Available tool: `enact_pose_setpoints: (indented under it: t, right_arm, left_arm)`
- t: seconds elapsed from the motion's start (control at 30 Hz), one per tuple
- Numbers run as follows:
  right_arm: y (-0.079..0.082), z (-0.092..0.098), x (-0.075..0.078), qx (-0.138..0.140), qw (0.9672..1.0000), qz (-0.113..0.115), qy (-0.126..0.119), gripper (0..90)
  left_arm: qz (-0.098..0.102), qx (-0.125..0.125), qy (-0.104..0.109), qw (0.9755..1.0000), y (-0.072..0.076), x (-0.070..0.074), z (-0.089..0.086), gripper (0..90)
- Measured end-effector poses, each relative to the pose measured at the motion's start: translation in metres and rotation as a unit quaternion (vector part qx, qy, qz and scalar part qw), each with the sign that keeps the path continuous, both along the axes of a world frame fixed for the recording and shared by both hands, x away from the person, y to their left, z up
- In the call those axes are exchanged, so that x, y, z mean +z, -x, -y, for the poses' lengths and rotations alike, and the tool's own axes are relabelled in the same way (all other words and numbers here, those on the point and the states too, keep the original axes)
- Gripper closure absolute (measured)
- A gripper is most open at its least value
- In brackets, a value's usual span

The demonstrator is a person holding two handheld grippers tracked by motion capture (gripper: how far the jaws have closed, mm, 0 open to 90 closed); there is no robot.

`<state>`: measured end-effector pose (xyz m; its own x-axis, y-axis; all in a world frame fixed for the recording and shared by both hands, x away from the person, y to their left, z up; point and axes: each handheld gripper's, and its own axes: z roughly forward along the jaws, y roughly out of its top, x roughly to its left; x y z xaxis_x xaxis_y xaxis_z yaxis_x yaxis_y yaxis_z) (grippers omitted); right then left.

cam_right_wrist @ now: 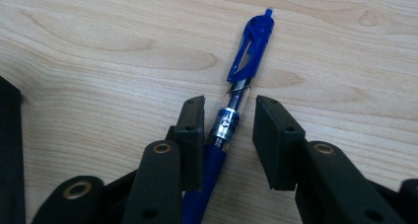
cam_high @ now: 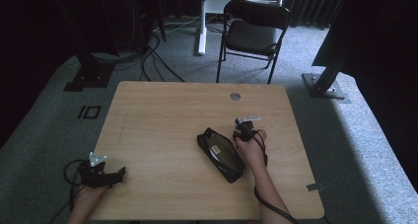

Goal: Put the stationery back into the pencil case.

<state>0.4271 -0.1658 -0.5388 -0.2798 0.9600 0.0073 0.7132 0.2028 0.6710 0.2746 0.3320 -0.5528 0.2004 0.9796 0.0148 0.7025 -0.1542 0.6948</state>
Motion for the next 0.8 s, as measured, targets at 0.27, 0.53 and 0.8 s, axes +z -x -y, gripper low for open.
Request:
enact_pose_setpoints:
  t: [0.27,0.53,0.8]
  right_arm:
    - [-0.0025,0.001,0.0009,-0.001,1.0,-0.005,-0.003,74.4]
    - [-0.0052,0.0029,0.002,-0.013,0.9998,-0.013,-0.01,79.1]
    - [-0.0052,0.0054,0.0025,-0.02,0.9995,-0.016,-0.019,79.6]
  left_arm:
    - [0.0,0.0,0.0,1.0,0.0,0.0,0.0,0.4]
    - [0.0,0.0,0.0,1.0,0.0,0.0,0.0,0.4]
    - [0.0,0.0,0.0,1.0,0.0,0.0,0.0,0.4]
